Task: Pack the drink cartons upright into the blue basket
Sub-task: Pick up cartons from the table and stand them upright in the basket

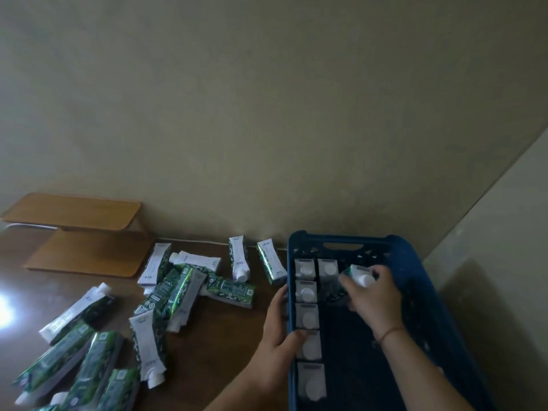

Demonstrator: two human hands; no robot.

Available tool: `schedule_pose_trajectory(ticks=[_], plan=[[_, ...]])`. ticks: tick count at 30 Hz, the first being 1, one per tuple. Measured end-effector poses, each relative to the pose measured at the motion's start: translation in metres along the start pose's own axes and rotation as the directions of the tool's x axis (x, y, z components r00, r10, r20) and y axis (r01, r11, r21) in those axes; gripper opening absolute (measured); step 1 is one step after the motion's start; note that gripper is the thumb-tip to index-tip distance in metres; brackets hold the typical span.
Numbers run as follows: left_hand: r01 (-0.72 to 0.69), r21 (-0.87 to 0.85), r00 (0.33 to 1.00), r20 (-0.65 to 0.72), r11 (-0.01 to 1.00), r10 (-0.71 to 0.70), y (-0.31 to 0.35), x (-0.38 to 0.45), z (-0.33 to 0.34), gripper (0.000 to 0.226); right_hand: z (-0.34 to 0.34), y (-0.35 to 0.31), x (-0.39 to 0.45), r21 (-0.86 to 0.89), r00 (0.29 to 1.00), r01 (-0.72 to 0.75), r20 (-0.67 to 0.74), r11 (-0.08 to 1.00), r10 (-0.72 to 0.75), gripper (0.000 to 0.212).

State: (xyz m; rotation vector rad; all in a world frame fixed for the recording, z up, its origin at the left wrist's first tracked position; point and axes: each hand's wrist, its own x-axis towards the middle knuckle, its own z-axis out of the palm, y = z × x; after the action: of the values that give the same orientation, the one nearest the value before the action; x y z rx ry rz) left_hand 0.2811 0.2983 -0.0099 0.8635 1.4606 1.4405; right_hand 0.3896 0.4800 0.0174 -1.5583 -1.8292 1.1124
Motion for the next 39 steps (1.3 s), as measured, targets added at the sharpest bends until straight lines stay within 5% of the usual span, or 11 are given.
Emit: schedule_pose_trajectory(ticks=[4, 11, 14, 16, 19, 21, 24, 27, 30, 34, 39], plan=[[0.004, 0.002, 1.000, -0.022, 1.000, -0.004, -0.007, 0.003, -0.003, 0.069, 0.047, 0.021, 0.000, 0.019, 0.958, -0.170, 0.239, 0.985, 0.160, 0.058], [0.058, 0.031, 0.998, 0.021, 0.998, -0.059, -0.011, -0.002, -0.013, 0.080, 0.036, 0.026, -0.004, -0.035, 0.932, -0.232, 0.277, 0.972, 0.233, 0.076], [0.088, 0.239, 0.995, 0.024, 0.967, -0.096, -0.017, -0.017, -0.032, 0.069, 0.025, 0.001, -0.013, -0.236, 0.999, 0.015, -0.034, 0.972, -0.023, 0.055], [0.137, 0.451, 0.990, -0.082, 0.882, -0.112, -0.032, -0.031, -0.057, 0.051, 0.028, -0.032, -0.030, -0.225, 0.939, 0.285, -0.131, 0.932, -0.319, 0.037], [0.250, 0.624, 0.965, -0.224, 0.741, -0.137, -0.057, -0.058, -0.099, 0.037, 0.052, -0.088, -0.065, -0.163, 0.772, 0.624, -0.022, 0.764, -0.636, 0.026], [0.380, 0.510, 0.914, -0.334, 0.772, -0.230, -0.067, -0.078, -0.124, 0.028, 0.083, -0.118, -0.089, -0.198, 0.681, 0.732, 0.231, 0.652, -0.695, 0.028], [0.457, 0.389, 0.868, -0.391, 0.800, -0.306, -0.075, -0.106, -0.152, 0.019, 0.150, -0.136, -0.117, -0.315, 0.612, 0.746, 0.672, 0.587, -0.417, 0.047], [0.444, 0.397, 0.883, -0.345, 0.803, -0.318, -0.078, -0.126, -0.171, 0.018, 0.221, -0.131, -0.143, -0.329, 0.536, 0.706, 0.827, 0.627, -0.171, 0.074], [0.413, 0.406, 0.908, -0.249, 0.815, -0.336, -0.081, -0.135, -0.179, 0.021, 0.273, -0.121, -0.162, -0.364, 0.570, 0.654, 0.813, 0.663, -0.116, 0.080], [0.414, 0.383, 0.909, -0.221, 0.826, -0.353, -0.085, -0.135, -0.185, 0.022, 0.300, -0.115, -0.171, -0.480, 0.619, 0.713, 0.774, 0.510, -0.137, 0.058], [0.417, 0.245, 0.899, -0.256, 0.875, -0.356, -0.084, -0.126, -0.187, 0.016, 0.288, -0.127, -0.158, -0.384, 0.717, 0.539, 0.677, 0.750, -0.169, 0.037]])
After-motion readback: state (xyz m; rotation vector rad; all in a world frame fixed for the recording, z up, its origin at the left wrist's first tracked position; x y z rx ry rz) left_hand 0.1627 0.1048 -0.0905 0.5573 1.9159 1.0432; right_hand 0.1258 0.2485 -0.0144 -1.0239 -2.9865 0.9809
